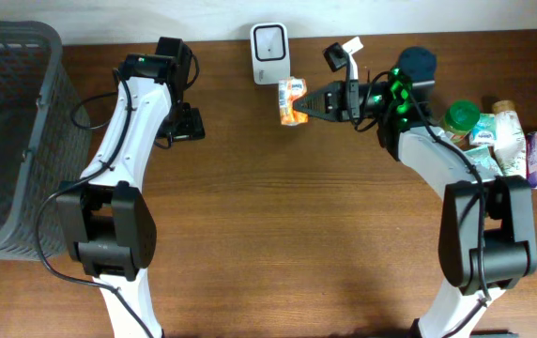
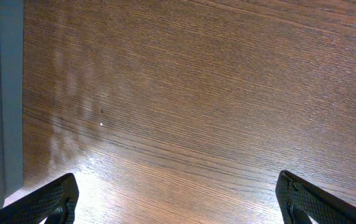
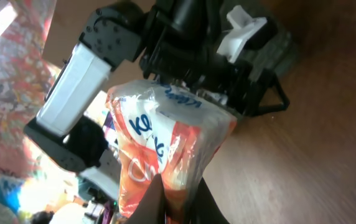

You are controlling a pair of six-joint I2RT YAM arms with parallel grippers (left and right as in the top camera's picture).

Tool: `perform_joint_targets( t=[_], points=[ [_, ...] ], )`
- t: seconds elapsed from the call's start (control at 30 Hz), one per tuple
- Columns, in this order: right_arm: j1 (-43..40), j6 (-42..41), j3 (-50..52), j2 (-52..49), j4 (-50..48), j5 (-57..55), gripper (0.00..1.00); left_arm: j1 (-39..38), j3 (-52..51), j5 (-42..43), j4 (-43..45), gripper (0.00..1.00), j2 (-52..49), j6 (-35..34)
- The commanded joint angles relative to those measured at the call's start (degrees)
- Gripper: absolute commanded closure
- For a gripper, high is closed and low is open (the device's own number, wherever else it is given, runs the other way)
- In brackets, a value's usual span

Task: Scan the item barcode
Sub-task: 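Hold the orange tissue pack up to the scanner with the right gripper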

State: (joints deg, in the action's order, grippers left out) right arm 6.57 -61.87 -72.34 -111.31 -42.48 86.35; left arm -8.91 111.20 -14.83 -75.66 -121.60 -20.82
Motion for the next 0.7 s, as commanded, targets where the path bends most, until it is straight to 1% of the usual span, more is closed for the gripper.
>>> perform_joint_targets(
  t=[0.0, 0.03, 0.1, 0.13, 0.17, 0.2, 0.23, 0.27, 0.3, 0.33, 0.37, 0.43, 0.47, 0.5, 0.57, 0.6, 0.63, 0.67],
  points=[
    [2.2, -4.7, -0.2, 0.7, -0.2, -14.9, 0.96, 0.1, -0.4, 0.2, 0.0, 0.01, 0.4, -0.2],
    [2.2, -4.5, -0.2, 0.7, 0.1, -21.4, 0.96, 0.1, -0.4, 0.2, 0.0, 0.01, 0.4, -0.2],
    [2.1, 1.6, -0.2, 0.7, 7.1, -33.5, 0.96, 0.1, -0.4, 0.2, 0.0, 0.01, 0.4, -0.2],
    [2.1, 7.6, -0.3, 0.7, 14.4, -41.6, 0.96, 0.1, -0.4, 0.2, 0.0, 0.01, 0.4, -0.2],
    [2.1, 14.0, -0.3, 0.7, 20.8, -46.5, 0.96, 0.0, -0.4, 0.2, 0.0, 0.01, 0.4, -0.2],
    [2.1, 21.9, -0.4, 0.7, 31.3, -53.5, 0.96, 0.0, -0.4, 0.2, 0.0, 0.01, 0.4, -0.2],
    [2.1, 26.9, -0.5, 0.7, 38.0, -56.9, 0.96, 0.0, -0.4, 0.2, 0.0, 0.01, 0.4, -0.2],
    [2.1, 33.8, -2.1, 0.7, 46.3, -59.7, 0.96, 0.0, -0.4, 0.2, 0.0, 0.01, 0.4, -0.2],
    [2.1, 36.4, -3.8, 0.7, 51.4, -63.2, 0.96, 0.0, -0.4, 0.2, 0.0, 0.01, 0.4, -0.2],
    [2.1, 40.0, -7.7, 0.7, 59.5, -68.7, 0.96, 0.0, -0.4, 0.2, 0.0, 0.01, 0.4, -0.2],
    [2.1, 42.3, -11.4, 0.7, 64.6, -71.3, 0.96, 0.1, -0.4, 0.2, 0.0, 0.01, 0.4, -0.2],
    [2.2, 48.3, -22.3, 0.7, 73.6, -77.4, 0.96, 0.1, -0.4, 0.2, 0.0, 0.01, 0.4, -0.2],
    [2.8, 49.7, -25.7, 0.7, 73.9, -82.5, 0.96, 0.1, -0.4, 0.2, 0.0, 0.01, 0.4, -0.2],
    [3.6, 50.5, -26.8, 0.7, 71.5, -85.9, 0.96, 0.1, -0.4, 0.2, 0.0, 0.01, 0.4, -0.2],
    [7.1, 62.8, -26.7, -0.8, 58.9, -88.6, 0.95, 0.1, -0.4, 0.2, 0.0, 0.01, 0.4, -0.2],
    [9.4, 70.8, -26.7, -2.6, 53.0, -92.8, 0.92, 0.1, -0.4, 0.2, 0.0, 0.01, 0.4, -0.2],
    [11.7, 80.7, -26.7, -5.2, 46.8, -97.7, 0.92, 0.1, -0.4, 0.2, 0.0, 0.01, 0.4, -0.2],
    [13.2, 86.8, -26.7, -7.7, 41.0, -100.7, 0.92, 0.1, -0.4, 0.2, 0.0, 0.01, 0.4, -0.2]
  ],
)
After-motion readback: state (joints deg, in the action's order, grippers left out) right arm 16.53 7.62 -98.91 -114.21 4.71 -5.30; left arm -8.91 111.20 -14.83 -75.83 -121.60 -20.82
